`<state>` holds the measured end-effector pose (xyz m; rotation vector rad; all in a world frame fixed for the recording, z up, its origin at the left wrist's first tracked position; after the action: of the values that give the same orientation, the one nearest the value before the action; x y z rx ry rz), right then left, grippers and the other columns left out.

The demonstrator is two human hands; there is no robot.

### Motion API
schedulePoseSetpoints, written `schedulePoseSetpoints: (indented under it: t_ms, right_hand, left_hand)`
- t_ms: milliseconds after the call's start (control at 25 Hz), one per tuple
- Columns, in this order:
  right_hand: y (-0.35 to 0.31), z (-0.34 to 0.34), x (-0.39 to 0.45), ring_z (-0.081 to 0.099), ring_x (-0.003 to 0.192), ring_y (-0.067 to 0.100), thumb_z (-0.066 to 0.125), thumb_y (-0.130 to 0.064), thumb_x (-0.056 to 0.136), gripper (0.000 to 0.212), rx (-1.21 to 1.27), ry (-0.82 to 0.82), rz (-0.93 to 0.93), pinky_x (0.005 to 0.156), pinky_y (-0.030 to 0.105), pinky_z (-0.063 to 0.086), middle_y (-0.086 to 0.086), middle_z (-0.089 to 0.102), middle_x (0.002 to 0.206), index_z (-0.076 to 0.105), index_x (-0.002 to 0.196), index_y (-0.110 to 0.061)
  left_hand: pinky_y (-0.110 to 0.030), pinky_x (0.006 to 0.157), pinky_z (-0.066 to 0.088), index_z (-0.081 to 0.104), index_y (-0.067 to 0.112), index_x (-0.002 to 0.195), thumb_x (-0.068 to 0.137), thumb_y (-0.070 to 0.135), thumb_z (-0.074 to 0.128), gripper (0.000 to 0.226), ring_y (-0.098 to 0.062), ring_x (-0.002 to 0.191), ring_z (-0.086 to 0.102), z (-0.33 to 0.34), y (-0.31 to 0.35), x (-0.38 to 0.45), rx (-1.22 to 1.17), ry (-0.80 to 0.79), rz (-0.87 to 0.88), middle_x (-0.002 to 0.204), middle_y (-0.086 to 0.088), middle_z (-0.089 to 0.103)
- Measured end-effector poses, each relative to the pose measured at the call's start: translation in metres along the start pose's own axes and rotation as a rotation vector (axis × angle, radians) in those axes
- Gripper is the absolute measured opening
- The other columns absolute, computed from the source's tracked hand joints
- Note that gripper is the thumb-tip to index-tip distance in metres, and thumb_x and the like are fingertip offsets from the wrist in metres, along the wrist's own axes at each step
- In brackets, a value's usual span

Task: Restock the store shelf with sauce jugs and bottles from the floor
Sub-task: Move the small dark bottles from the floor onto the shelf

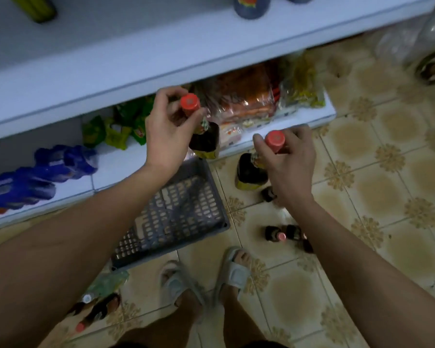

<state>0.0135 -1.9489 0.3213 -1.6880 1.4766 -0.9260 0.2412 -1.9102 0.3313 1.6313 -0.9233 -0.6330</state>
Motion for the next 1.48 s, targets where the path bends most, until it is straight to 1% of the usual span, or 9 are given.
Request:
schedulePoseSetpoints:
  t_ms: [200,360,480,600,800,1000,1160,1360,1480]
  right_hand:
    - [-0.098,0.050,0.032,0.043,0.063,0.002,0.060,-0.031,0.098,0.026,0.284,-0.094,-0.069,0.062,0.014,0.036,-0.007,0.047,0.070,0.046,0.080,-0.016]
    - [-0.159,0.096,0.063,0.056,0.065,0.021,0.057,-0.031,0.098,0.026,0.381,-0.099,-0.144,0.062,0.019,0.042,0.016,0.056,0.074,0.047,0.084,-0.012]
    - [-0.205,0.132,0.086,0.054,0.064,0.021,0.057,-0.028,0.099,0.023,0.460,-0.113,-0.219,0.064,0.029,0.047,0.006,0.049,0.070,0.046,0.082,-0.017]
    - [-0.238,0.167,0.106,0.051,0.065,0.016,0.057,-0.029,0.099,0.023,0.490,-0.138,-0.233,0.062,0.027,0.047,-0.002,0.044,0.069,0.044,0.081,-0.021]
    - [-0.258,0.231,0.126,0.053,0.068,0.013,0.057,-0.033,0.098,0.022,0.461,-0.274,-0.243,0.064,0.021,0.047,0.000,0.049,0.074,0.045,0.085,-0.020]
    - [-0.253,0.281,0.141,0.055,0.074,0.014,0.058,-0.040,0.096,0.026,0.389,-0.337,-0.211,0.072,0.030,0.046,0.007,0.055,0.082,0.046,0.091,-0.018]
    - [-0.256,0.303,0.148,0.054,0.074,0.016,0.059,-0.039,0.095,0.025,0.390,-0.350,-0.199,0.071,0.031,0.047,0.005,0.052,0.081,0.045,0.094,-0.018]
    - [-0.255,0.311,0.152,0.057,0.076,0.020,0.060,-0.037,0.095,0.026,0.342,-0.390,-0.196,0.073,0.031,0.048,0.010,0.055,0.084,0.046,0.098,-0.016]
    - [-0.248,0.313,0.154,0.062,0.084,0.027,0.062,-0.042,0.093,0.033,0.291,-0.400,-0.128,0.077,0.032,0.048,0.017,0.065,0.095,0.055,0.102,-0.011]
  left_hand:
    - [-0.028,0.088,0.055,0.052,0.020,0.110,0.087,0.016,0.071,0.030,-0.010,0.093,0.069,-0.058,0.042,0.049,-0.023,0.125,0.080,0.095,0.001,0.071]
    - [-0.025,0.086,0.054,0.051,0.019,0.108,0.088,0.016,0.070,0.027,-0.008,0.088,0.068,-0.114,0.060,0.082,0.012,0.206,0.212,0.091,0.002,0.069]
    - [-0.023,0.086,0.053,0.051,0.018,0.108,0.087,0.018,0.069,0.028,-0.006,0.089,0.067,-0.155,0.068,0.106,0.046,0.242,0.259,0.094,0.004,0.067]
    - [-0.031,0.090,0.055,0.052,0.020,0.107,0.085,0.020,0.070,0.029,-0.010,0.091,0.068,-0.197,0.064,0.129,0.050,0.306,0.258,0.097,-0.002,0.071]
    - [-0.032,0.088,0.056,0.055,0.017,0.110,0.083,0.018,0.073,0.032,-0.011,0.093,0.070,-0.244,0.044,0.160,0.029,0.367,0.221,0.098,-0.004,0.073]
    - [-0.031,0.082,0.058,0.053,0.019,0.106,0.083,0.018,0.074,0.031,-0.009,0.081,0.070,-0.267,0.027,0.181,0.043,0.416,0.186,0.083,0.005,0.071]
    - [-0.035,0.084,0.058,0.053,0.023,0.104,0.082,0.021,0.075,0.031,-0.010,0.082,0.071,-0.272,0.013,0.191,0.084,0.424,0.169,0.084,0.004,0.072]
    - [-0.023,0.082,0.056,0.054,0.020,0.110,0.085,0.018,0.072,0.031,0.000,0.084,0.068,-0.269,0.006,0.197,0.088,0.439,0.166,0.090,0.007,0.069]
    - [-0.016,0.088,0.051,0.047,0.017,0.126,0.086,0.021,0.073,0.048,0.007,0.094,0.061,-0.260,-0.003,0.197,0.072,0.387,0.128,0.103,0.012,0.062]
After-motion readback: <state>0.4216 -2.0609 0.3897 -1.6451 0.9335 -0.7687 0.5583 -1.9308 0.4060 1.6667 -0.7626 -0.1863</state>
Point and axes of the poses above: each hand's wrist, its own x-axis towards the middle knuckle, its own z-axis out of the palm, y = z × x, the point moved 5 cm from there along x, towards the middle knuckle
